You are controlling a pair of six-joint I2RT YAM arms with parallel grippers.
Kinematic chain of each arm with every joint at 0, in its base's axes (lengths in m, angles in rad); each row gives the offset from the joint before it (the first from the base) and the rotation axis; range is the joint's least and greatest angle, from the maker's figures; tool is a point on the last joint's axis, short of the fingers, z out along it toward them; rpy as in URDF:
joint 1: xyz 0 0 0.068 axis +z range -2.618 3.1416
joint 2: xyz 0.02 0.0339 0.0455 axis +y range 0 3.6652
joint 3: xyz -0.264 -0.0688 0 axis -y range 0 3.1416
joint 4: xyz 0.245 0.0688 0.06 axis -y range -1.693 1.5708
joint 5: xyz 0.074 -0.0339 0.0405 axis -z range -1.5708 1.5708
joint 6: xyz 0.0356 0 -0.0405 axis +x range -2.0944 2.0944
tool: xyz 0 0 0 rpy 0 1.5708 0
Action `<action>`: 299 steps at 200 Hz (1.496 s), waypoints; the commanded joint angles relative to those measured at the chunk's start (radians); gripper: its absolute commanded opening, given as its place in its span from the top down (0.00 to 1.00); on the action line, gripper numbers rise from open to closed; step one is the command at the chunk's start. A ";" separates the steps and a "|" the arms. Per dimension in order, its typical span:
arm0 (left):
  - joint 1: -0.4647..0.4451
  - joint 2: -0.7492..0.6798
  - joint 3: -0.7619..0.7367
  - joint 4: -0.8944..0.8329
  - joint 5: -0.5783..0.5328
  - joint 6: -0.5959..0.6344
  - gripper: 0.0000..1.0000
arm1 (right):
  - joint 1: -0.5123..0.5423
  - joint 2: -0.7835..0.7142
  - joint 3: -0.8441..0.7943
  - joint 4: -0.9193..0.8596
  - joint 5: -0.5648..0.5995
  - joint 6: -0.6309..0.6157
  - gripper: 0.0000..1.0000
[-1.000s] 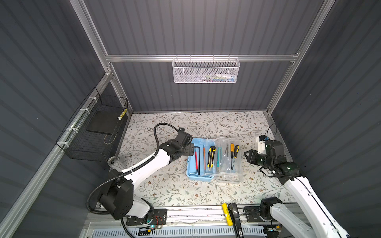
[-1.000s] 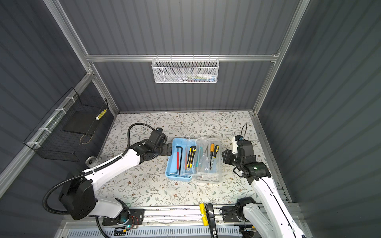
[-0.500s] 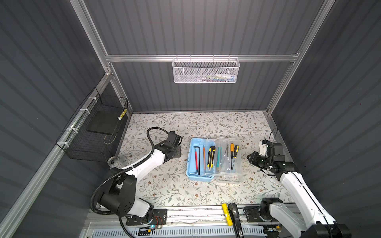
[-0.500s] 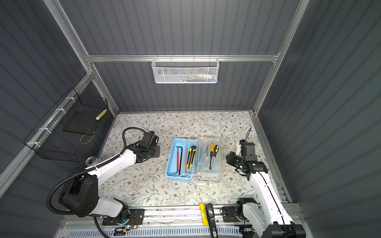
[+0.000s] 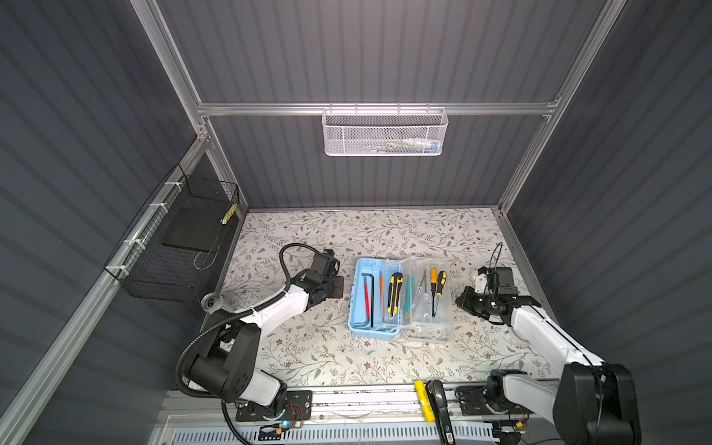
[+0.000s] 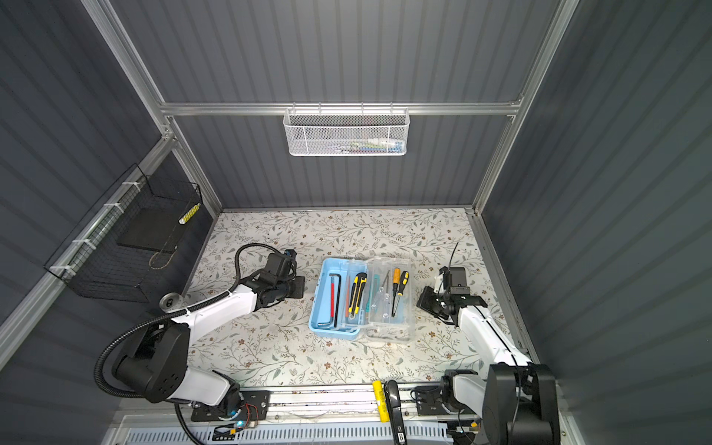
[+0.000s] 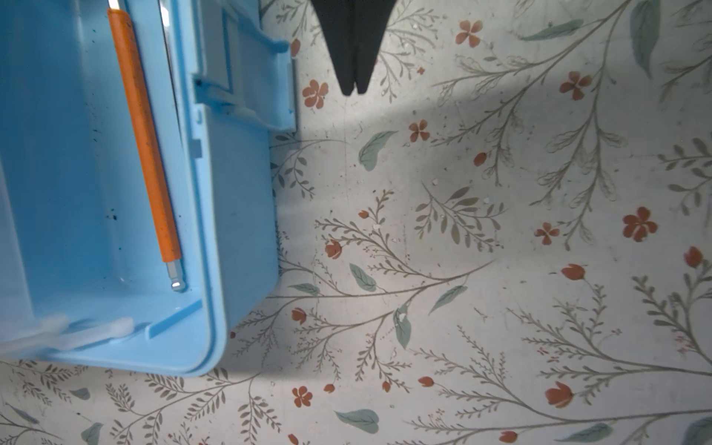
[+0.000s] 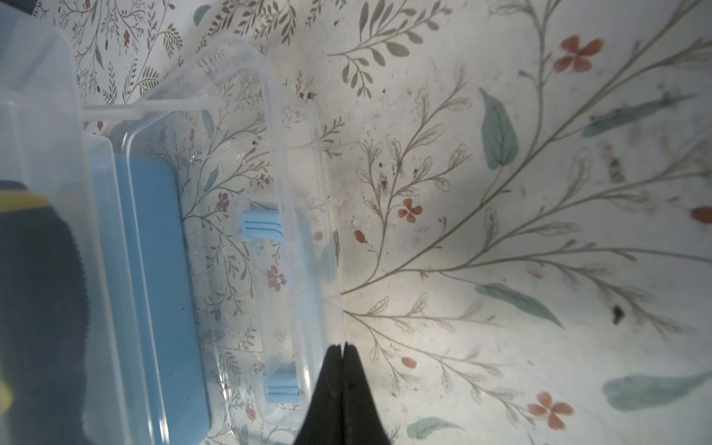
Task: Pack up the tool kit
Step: 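Lower both grippers onto opposite ends of the box and close them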
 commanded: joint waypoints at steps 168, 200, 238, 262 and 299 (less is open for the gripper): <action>-0.005 0.031 -0.085 0.224 0.269 -0.028 1.00 | -0.004 0.109 -0.024 0.154 -0.306 -0.006 0.98; -0.008 0.035 -0.089 0.236 0.281 -0.028 1.00 | -0.006 0.103 -0.042 0.196 -0.371 0.017 0.98; -0.010 0.029 -0.104 0.248 0.279 -0.032 1.00 | -0.010 0.096 -0.052 0.228 -0.442 0.041 0.98; -0.010 0.033 -0.111 0.258 0.282 -0.037 1.00 | -0.013 0.078 -0.057 0.224 -0.467 0.042 0.98; -0.010 0.041 -0.122 0.277 0.280 -0.042 1.00 | -0.019 0.047 -0.057 0.209 -0.491 0.051 0.98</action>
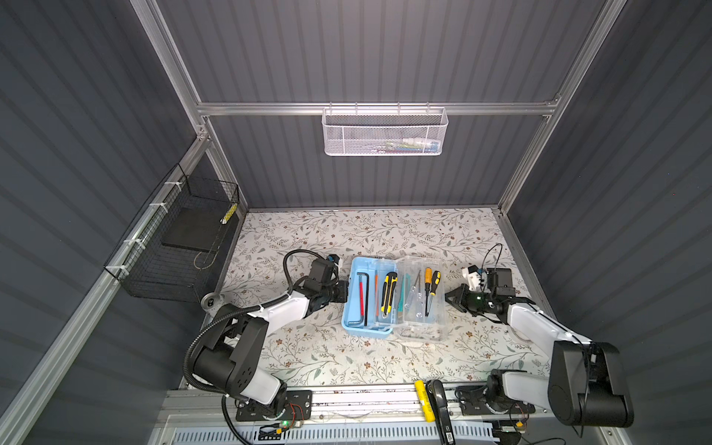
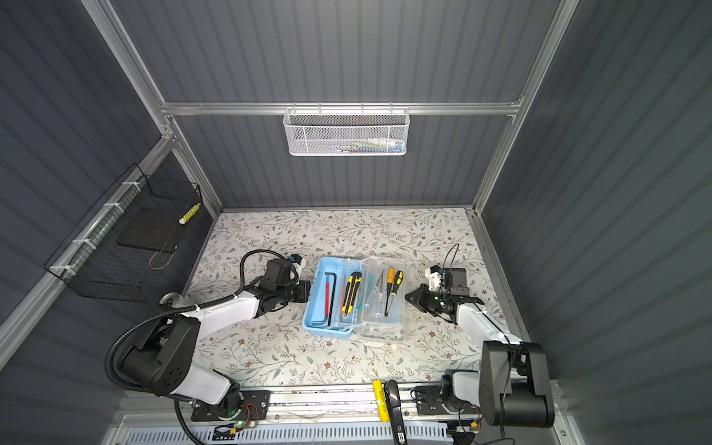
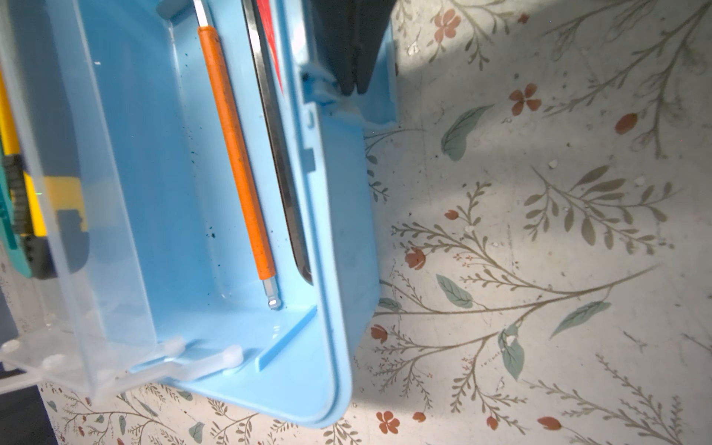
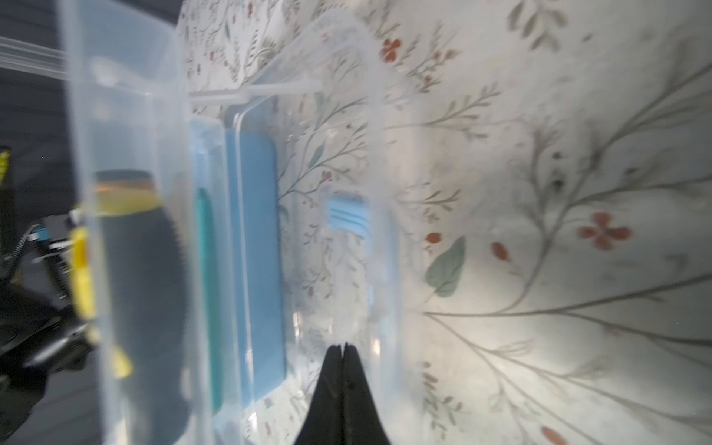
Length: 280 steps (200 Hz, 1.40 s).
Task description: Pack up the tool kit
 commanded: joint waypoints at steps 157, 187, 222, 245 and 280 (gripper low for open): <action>-0.016 -0.013 -0.025 0.025 0.026 -0.006 1.00 | -0.053 -0.035 -0.027 -0.141 0.184 -0.015 0.95; -0.016 -0.011 -0.026 0.039 0.046 -0.010 1.00 | -0.035 0.032 -0.014 -0.109 0.147 -0.012 0.95; -0.016 -0.005 -0.028 0.047 0.063 -0.013 1.00 | -0.005 0.074 -0.013 -0.045 0.099 0.001 0.97; -0.016 -0.003 -0.026 0.048 0.070 -0.012 1.00 | 0.007 0.089 -0.020 0.011 0.043 0.007 0.97; -0.020 0.003 -0.027 0.069 0.094 -0.021 1.00 | 0.007 0.100 -0.038 0.109 -0.125 0.029 0.98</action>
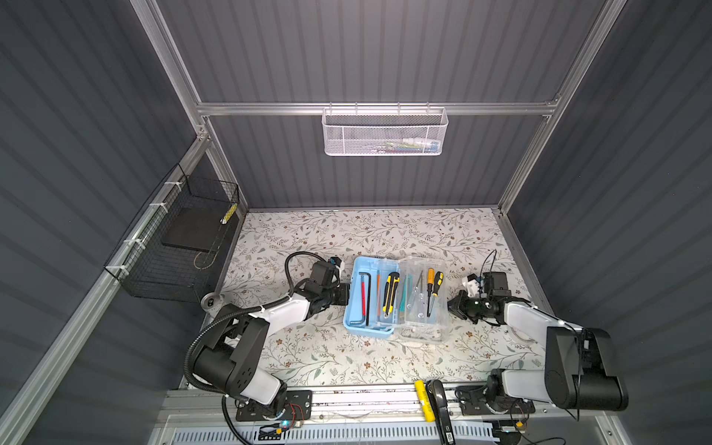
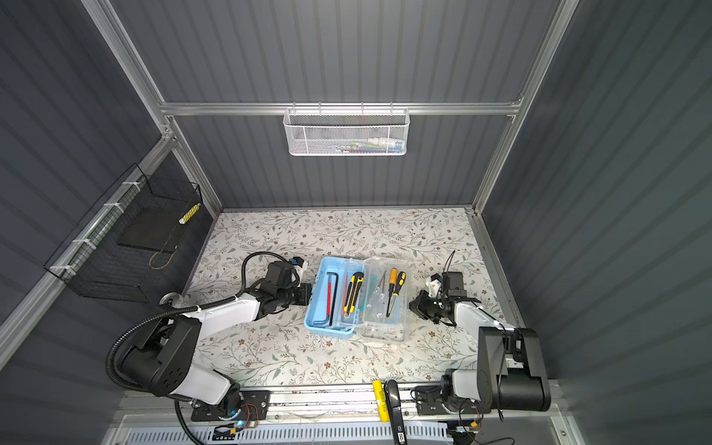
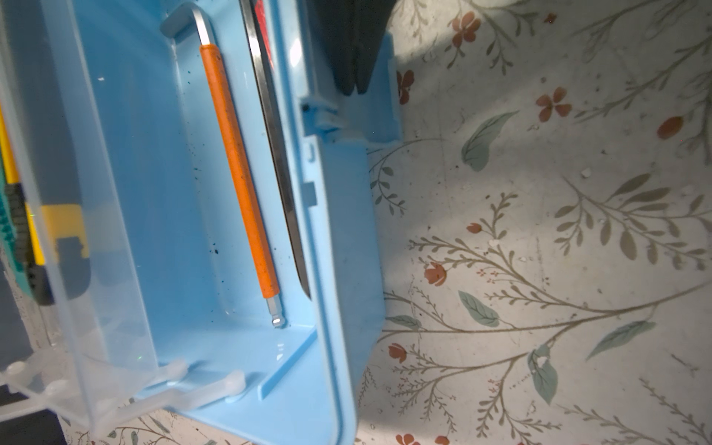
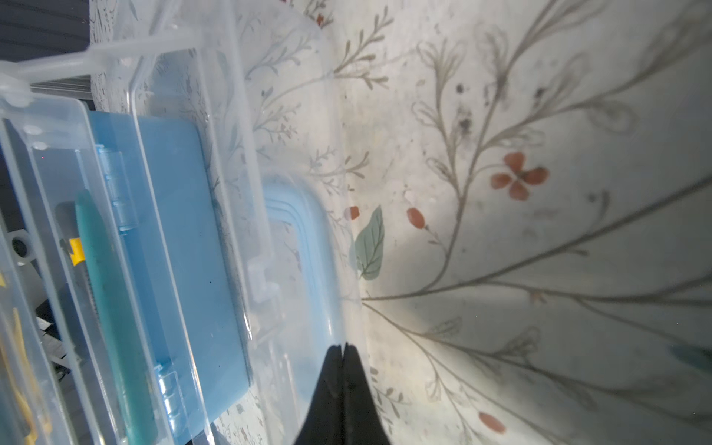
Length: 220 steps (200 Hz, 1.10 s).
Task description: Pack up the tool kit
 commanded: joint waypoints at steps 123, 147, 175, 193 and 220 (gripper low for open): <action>-0.034 -0.017 -0.010 0.037 0.067 -0.022 1.00 | 0.011 -0.172 -0.014 0.109 -0.367 0.094 0.99; -0.033 -0.024 -0.011 0.033 0.061 -0.019 1.00 | 0.011 -0.217 -0.005 0.067 -0.363 0.090 0.99; -0.033 -0.023 -0.015 0.038 0.065 -0.021 1.00 | 0.011 -0.268 0.010 0.008 -0.345 0.070 0.98; -0.034 -0.025 -0.020 0.046 0.069 -0.025 1.00 | 0.011 -0.290 0.025 -0.035 -0.338 0.058 0.98; -0.034 -0.028 -0.028 0.068 0.090 -0.038 1.00 | 0.013 -0.327 0.050 -0.087 -0.318 0.053 0.98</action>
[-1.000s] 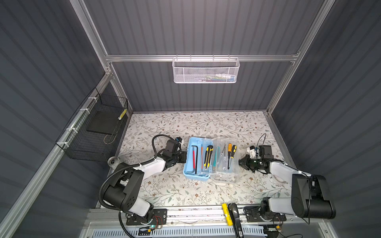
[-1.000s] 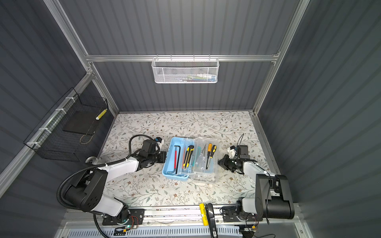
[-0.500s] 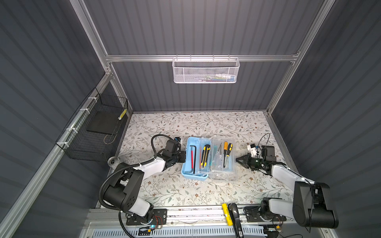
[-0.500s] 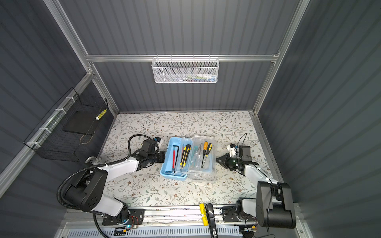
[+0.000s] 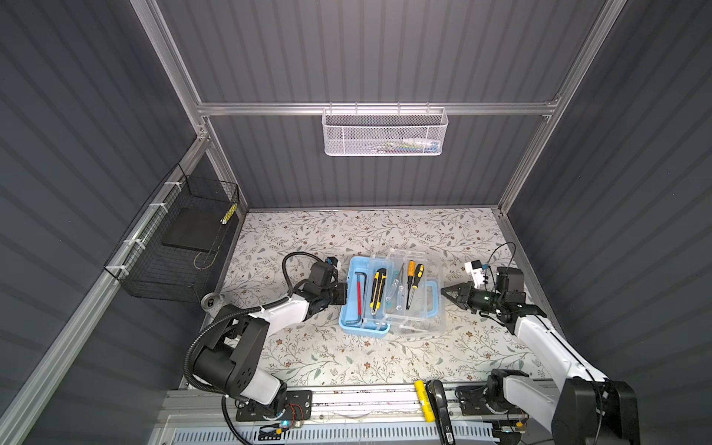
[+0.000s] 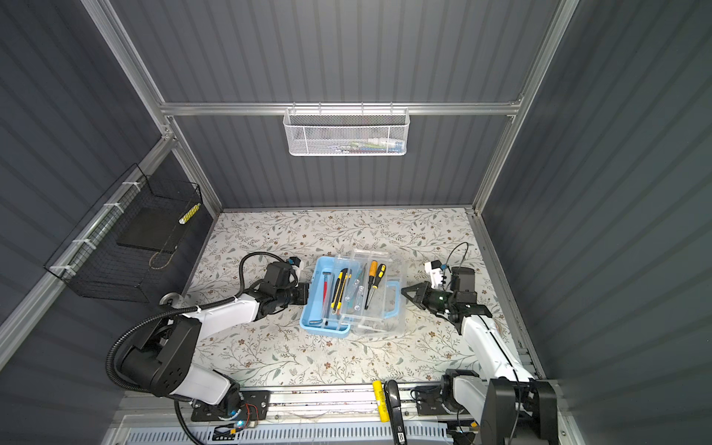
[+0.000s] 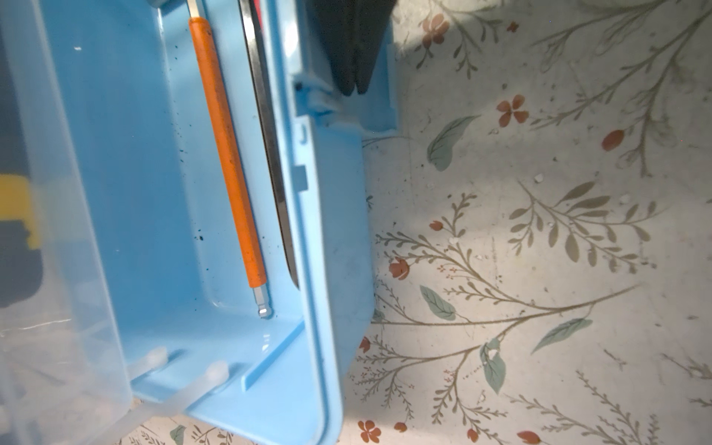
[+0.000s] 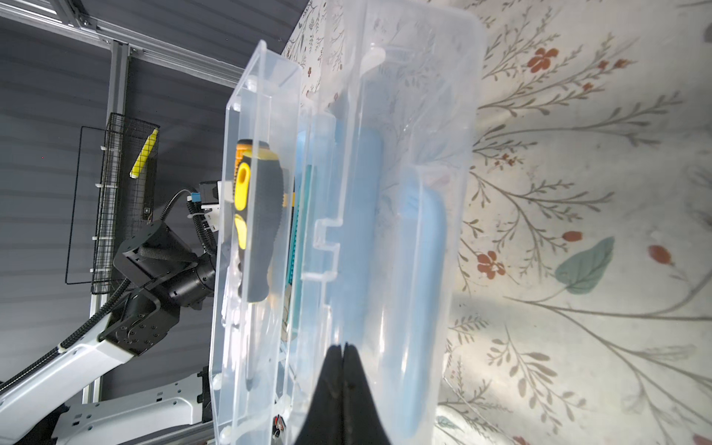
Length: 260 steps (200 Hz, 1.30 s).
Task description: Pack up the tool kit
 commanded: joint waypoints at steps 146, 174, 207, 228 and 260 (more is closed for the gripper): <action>-0.039 -0.088 -0.121 0.131 0.167 -0.033 1.00 | 0.265 -0.007 0.243 -0.224 0.166 0.009 0.97; -0.039 -0.138 -0.126 0.098 0.158 -0.031 1.00 | 0.316 0.031 0.300 -0.242 0.215 0.011 0.97; -0.039 -0.207 -0.166 0.094 0.130 -0.029 1.00 | 0.367 0.100 0.357 -0.242 0.250 0.022 0.97; -0.039 -0.225 -0.197 0.092 0.109 -0.022 1.00 | 0.410 0.145 0.401 -0.242 0.280 0.023 0.97; -0.039 -0.233 -0.233 0.106 0.096 -0.020 1.00 | 0.472 0.216 0.473 -0.284 0.321 0.025 0.97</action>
